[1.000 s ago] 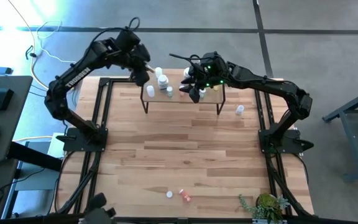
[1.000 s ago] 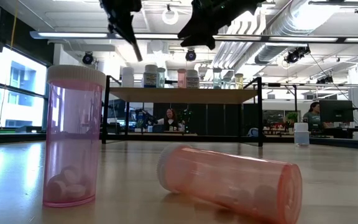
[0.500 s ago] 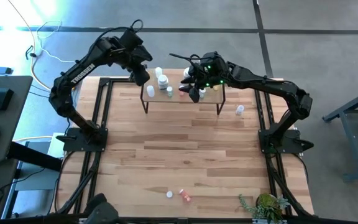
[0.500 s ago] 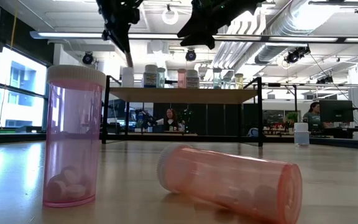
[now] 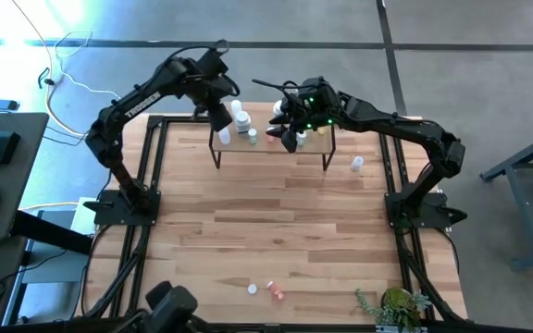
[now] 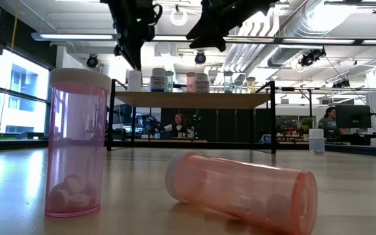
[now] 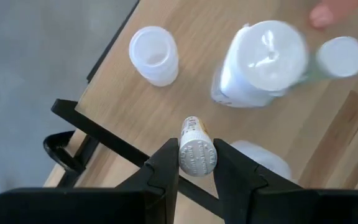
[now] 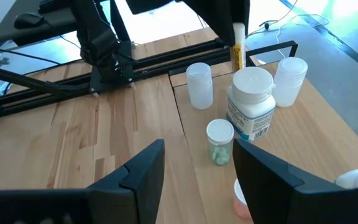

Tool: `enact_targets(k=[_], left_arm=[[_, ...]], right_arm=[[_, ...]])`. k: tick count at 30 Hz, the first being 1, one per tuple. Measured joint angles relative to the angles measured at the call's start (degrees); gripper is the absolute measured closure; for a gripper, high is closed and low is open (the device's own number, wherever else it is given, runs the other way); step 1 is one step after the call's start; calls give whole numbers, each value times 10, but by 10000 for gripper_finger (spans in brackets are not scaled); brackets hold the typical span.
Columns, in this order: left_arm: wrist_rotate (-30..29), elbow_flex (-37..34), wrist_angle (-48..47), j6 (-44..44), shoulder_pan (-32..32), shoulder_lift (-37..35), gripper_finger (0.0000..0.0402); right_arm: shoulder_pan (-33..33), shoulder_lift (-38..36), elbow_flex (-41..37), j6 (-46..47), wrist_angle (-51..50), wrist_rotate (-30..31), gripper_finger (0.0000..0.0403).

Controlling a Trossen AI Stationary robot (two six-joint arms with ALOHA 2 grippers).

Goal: Pick and place medicine bottles onto shelf by color
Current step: Put the white yellow pill bottle on the shelf

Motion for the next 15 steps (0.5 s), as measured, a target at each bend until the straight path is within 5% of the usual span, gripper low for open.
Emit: enact_targets(k=[15], left_arm=[[-4,0,1,13,-3,39,328]], right_arm=[[0,0,0,0,-2,0,222]])
